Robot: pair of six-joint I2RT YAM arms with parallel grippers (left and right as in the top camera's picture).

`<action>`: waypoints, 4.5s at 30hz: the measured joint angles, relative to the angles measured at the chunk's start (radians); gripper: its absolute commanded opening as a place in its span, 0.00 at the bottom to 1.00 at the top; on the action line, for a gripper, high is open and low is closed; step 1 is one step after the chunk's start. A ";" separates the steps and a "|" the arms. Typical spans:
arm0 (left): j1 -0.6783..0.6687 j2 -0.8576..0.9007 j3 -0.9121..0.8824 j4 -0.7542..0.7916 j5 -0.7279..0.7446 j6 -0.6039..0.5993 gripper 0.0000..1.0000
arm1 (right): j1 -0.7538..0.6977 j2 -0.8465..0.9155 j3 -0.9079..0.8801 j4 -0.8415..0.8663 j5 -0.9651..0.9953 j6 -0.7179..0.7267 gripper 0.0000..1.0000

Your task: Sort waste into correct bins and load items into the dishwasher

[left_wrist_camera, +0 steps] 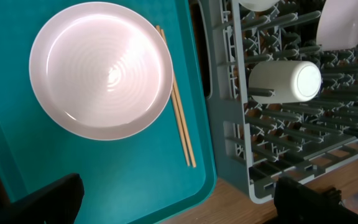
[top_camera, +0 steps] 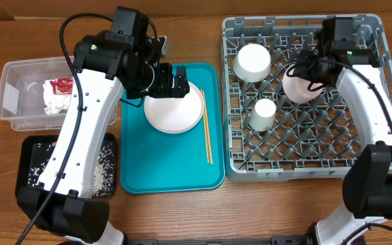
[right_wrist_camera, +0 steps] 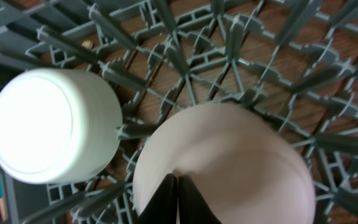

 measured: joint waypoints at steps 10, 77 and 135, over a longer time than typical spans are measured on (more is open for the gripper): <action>0.000 0.000 0.000 0.000 0.000 0.000 1.00 | -0.002 -0.005 -0.061 0.134 0.011 0.000 0.35; -0.026 0.002 -0.119 0.019 -0.314 -0.184 0.96 | 0.001 -0.121 0.026 -0.262 -0.055 -0.004 1.00; 0.066 0.225 -0.564 0.642 -0.349 -0.248 0.04 | 0.001 -0.121 0.026 -0.262 -0.055 -0.003 1.00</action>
